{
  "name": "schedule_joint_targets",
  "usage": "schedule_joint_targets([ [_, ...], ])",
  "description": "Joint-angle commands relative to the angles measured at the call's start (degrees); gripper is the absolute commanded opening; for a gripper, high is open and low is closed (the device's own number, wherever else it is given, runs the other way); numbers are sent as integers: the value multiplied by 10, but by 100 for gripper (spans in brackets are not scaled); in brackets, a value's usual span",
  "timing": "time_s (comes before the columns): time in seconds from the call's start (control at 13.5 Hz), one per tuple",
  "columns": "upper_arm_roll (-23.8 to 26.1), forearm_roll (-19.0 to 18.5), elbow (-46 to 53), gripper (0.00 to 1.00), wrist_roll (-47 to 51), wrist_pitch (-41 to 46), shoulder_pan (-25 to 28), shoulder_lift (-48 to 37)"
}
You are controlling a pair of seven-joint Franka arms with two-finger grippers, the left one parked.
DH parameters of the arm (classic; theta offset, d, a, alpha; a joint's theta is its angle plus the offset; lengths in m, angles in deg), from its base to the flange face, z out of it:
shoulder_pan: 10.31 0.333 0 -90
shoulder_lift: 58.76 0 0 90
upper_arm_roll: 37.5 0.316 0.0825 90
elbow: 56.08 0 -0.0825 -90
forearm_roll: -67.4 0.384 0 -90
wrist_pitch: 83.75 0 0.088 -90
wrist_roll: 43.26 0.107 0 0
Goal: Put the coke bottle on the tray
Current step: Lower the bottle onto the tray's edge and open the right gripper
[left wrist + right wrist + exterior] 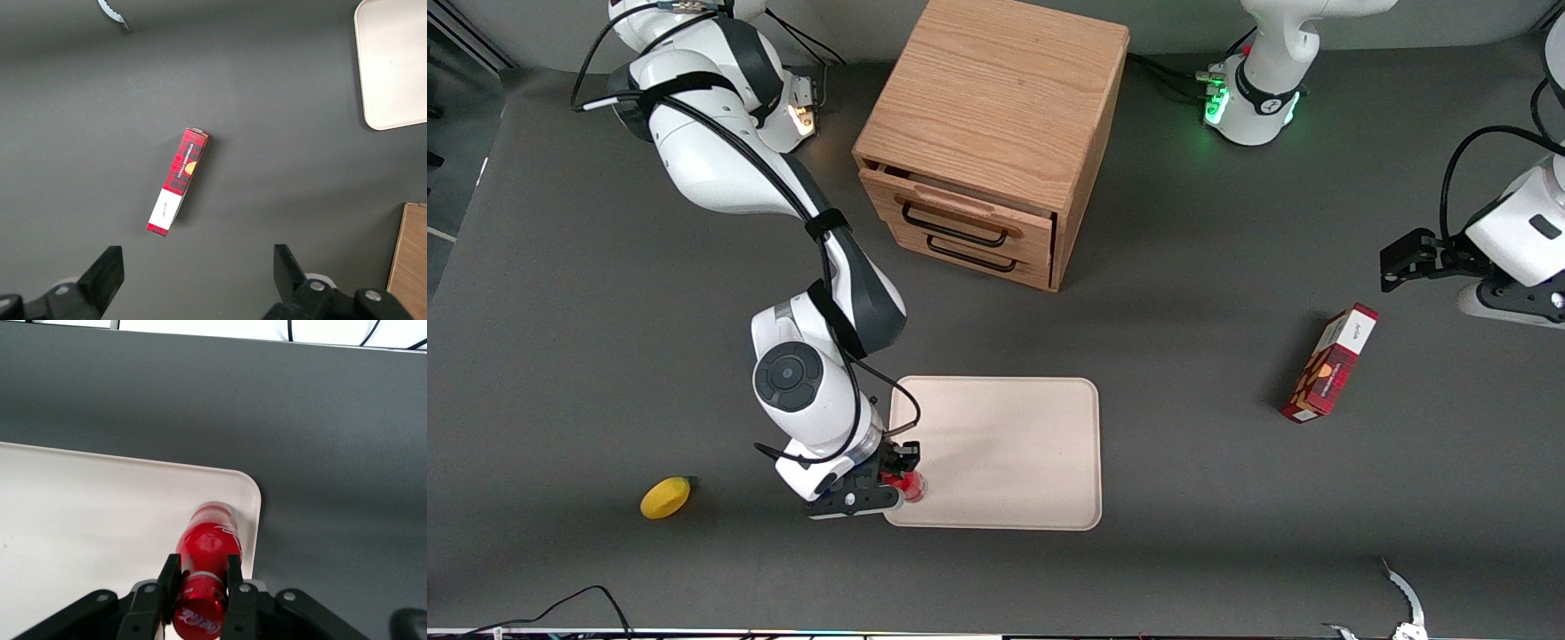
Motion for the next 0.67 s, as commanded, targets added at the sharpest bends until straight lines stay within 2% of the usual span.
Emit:
schedule_joint_targets([
  [0.0, -9, -1, 27, 36, 23, 0, 8, 12],
  [0.3, -9, -2, 27, 79, 35, -6, 9, 14],
  [0.52, -9, -2, 27, 97, 44, -7, 16, 14],
  [0.59, -9, -2, 27, 98, 45, -6, 17, 13],
])
